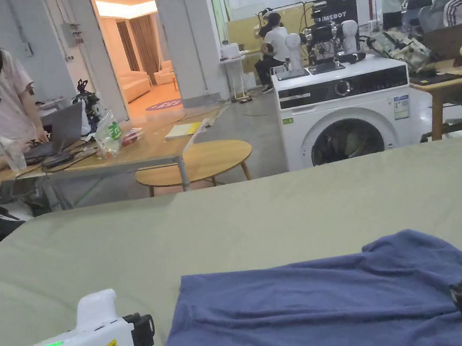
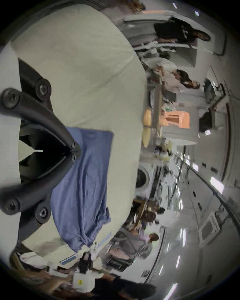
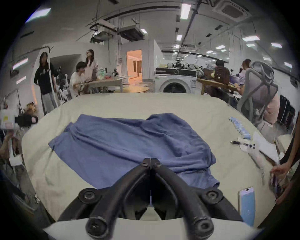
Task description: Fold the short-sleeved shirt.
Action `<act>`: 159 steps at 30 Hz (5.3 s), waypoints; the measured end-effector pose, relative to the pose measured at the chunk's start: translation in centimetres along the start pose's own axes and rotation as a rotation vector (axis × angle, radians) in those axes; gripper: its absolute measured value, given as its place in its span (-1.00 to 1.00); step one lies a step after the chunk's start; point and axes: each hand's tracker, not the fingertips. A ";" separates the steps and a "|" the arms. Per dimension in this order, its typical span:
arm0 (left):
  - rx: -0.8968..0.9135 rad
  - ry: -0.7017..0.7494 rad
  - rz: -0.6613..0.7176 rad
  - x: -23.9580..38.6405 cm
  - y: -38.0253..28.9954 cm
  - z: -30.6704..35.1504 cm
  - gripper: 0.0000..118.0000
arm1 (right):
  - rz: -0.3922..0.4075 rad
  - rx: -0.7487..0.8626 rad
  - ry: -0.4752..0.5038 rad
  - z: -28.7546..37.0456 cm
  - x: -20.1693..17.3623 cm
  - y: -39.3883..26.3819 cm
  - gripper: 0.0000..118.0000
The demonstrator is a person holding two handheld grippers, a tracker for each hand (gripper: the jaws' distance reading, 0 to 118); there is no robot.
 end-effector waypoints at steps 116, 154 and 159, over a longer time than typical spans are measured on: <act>-0.383 0.145 -0.062 -2.0 1.8 -20.3 -1.00 | -0.105 -0.129 0.055 1.3 3.3 -2.7 -1.00; -0.223 -0.125 -0.136 -2.9 -2.2 6.1 -1.00 | -0.081 -0.226 -0.030 8.4 8.6 0.2 -1.00; -0.271 -0.121 -0.111 -4.1 -7.4 6.5 -1.00 | -0.144 -0.268 -0.045 10.8 8.8 -5.4 -1.00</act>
